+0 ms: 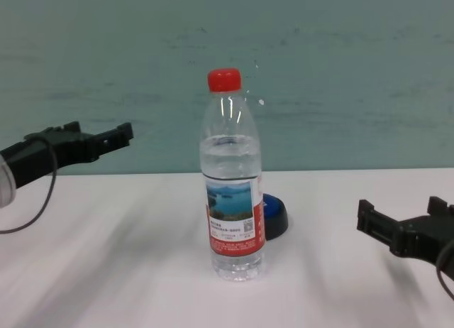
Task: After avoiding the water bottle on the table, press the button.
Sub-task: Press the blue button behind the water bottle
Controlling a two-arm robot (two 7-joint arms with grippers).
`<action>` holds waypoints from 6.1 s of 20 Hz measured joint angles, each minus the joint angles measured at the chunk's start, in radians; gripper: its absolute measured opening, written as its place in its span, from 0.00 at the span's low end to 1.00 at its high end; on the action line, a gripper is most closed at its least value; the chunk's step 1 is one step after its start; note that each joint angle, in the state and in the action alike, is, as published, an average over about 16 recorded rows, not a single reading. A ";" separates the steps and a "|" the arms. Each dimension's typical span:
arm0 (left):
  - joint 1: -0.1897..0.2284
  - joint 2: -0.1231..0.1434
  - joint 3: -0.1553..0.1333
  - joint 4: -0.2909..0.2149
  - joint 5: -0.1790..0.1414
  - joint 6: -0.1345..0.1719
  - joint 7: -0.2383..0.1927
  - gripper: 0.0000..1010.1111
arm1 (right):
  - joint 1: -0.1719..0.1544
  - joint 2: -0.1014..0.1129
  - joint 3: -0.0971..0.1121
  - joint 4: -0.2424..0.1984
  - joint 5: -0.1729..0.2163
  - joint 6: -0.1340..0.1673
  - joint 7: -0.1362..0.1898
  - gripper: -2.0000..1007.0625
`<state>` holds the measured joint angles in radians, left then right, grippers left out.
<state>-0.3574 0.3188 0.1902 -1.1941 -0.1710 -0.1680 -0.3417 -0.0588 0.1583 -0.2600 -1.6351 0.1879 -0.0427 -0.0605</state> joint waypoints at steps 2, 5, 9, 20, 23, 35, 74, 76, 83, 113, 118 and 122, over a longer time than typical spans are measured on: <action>0.020 0.003 -0.010 -0.023 -0.002 0.005 0.006 1.00 | 0.000 0.000 0.000 0.000 0.000 0.000 0.000 1.00; 0.048 0.006 -0.023 -0.055 -0.005 0.012 0.014 1.00 | 0.000 0.000 0.000 0.000 0.000 0.000 0.000 1.00; 0.083 0.009 -0.038 -0.096 -0.009 0.019 0.022 1.00 | 0.000 0.000 0.000 0.000 0.000 0.000 0.000 1.00; 0.176 0.011 -0.066 -0.204 -0.020 0.035 0.035 1.00 | 0.000 0.000 0.000 0.000 0.000 0.000 0.000 1.00; 0.204 0.010 -0.072 -0.236 -0.025 0.038 0.039 1.00 | 0.000 0.000 0.000 0.000 0.000 0.000 0.000 1.00; 0.312 0.000 -0.084 -0.354 -0.042 0.048 0.054 1.00 | 0.000 0.000 0.000 0.000 0.000 0.000 0.000 1.00; 0.395 -0.036 0.003 -0.422 -0.090 0.056 0.031 1.00 | 0.000 0.000 0.000 0.000 0.000 0.000 0.000 1.00; 0.395 -0.035 0.003 -0.423 -0.090 0.056 0.032 1.00 | 0.000 0.000 0.000 0.000 0.000 0.000 0.000 1.00; 0.395 -0.035 0.001 -0.424 -0.089 0.055 0.032 1.00 | 0.001 -0.004 0.008 -0.004 0.003 0.007 0.008 1.00; 0.395 -0.035 0.001 -0.424 -0.088 0.055 0.032 1.00 | 0.152 -0.053 0.079 0.083 -0.039 0.077 0.144 1.00; 0.395 -0.035 0.001 -0.424 -0.088 0.055 0.032 1.00 | 0.193 -0.057 0.087 0.122 -0.043 0.077 0.170 1.00; 0.395 -0.035 0.001 -0.424 -0.088 0.055 0.032 1.00 | 0.223 -0.058 0.092 0.152 -0.041 0.079 0.191 1.00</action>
<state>0.0381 0.2843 0.1911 -1.6179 -0.2589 -0.1133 -0.3094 0.1642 0.1005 -0.1677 -1.4834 0.1466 0.0367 0.1300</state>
